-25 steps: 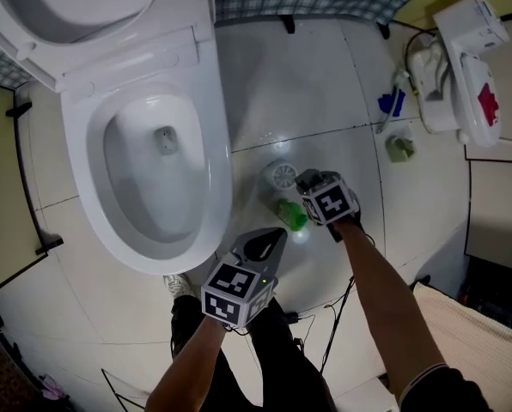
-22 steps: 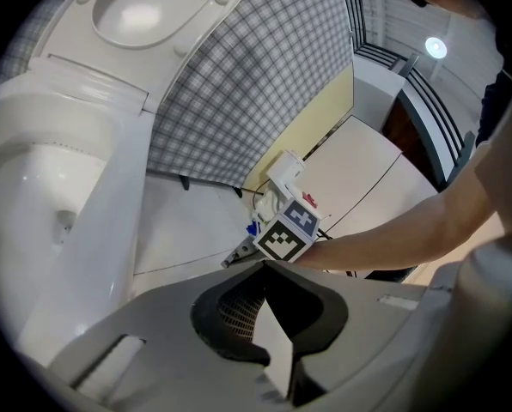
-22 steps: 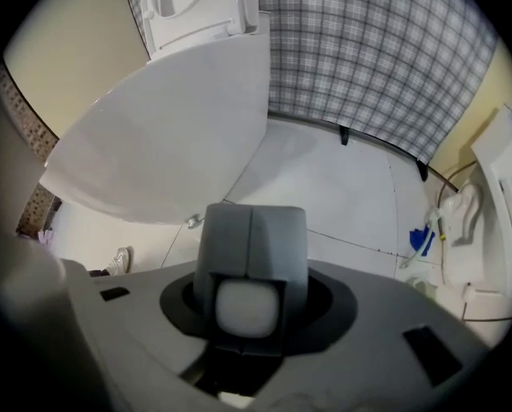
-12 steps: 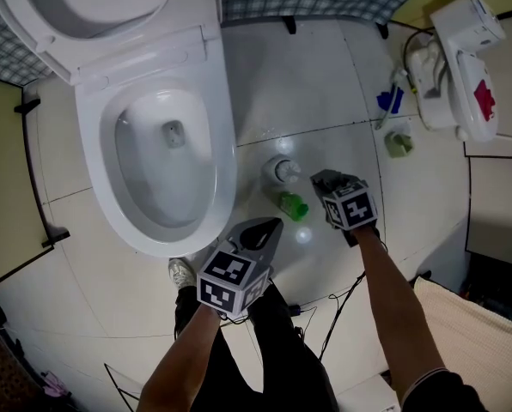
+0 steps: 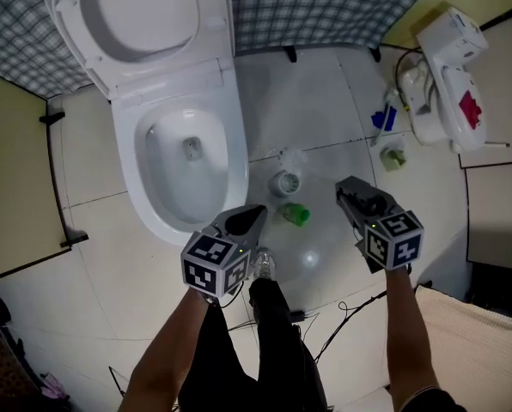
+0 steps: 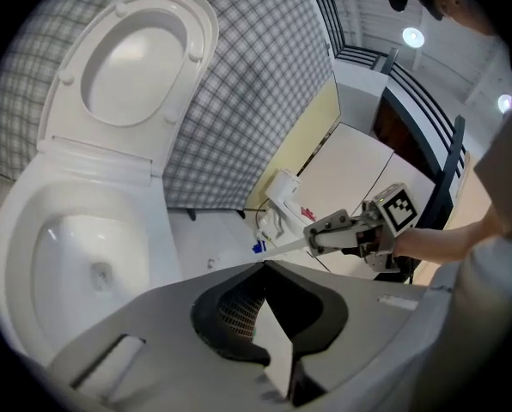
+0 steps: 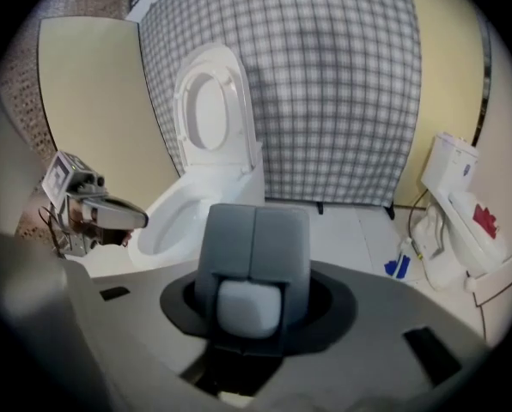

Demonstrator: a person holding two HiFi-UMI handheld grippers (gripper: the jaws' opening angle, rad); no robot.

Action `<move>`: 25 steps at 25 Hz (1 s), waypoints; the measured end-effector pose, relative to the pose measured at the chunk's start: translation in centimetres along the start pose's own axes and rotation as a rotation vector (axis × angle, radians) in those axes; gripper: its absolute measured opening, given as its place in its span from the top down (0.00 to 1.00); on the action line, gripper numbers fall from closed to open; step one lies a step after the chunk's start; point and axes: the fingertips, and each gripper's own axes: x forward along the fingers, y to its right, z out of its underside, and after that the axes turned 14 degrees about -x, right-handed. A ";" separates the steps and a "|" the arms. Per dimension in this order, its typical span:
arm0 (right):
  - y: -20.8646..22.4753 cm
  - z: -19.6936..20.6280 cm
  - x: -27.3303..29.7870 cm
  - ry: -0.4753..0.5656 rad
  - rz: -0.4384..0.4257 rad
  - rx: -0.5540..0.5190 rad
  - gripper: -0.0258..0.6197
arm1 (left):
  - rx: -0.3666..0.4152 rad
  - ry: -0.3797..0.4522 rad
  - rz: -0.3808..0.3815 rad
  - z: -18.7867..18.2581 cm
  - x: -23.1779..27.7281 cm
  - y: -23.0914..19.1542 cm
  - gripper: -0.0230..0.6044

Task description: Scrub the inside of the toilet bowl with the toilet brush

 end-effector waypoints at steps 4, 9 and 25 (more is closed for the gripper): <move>-2.0 -6.7 -2.5 0.156 0.007 0.019 0.69 | -0.016 0.080 -0.051 -3.2 -4.3 -2.3 0.95; -6.1 -12.7 -2.4 0.281 -0.045 0.010 0.69 | -0.037 0.162 -0.138 -5.8 -9.4 -4.8 0.95; -18.6 -18.9 10.1 0.271 -0.193 -0.088 0.69 | -0.072 0.263 -0.245 -7.9 -16.6 -11.1 0.95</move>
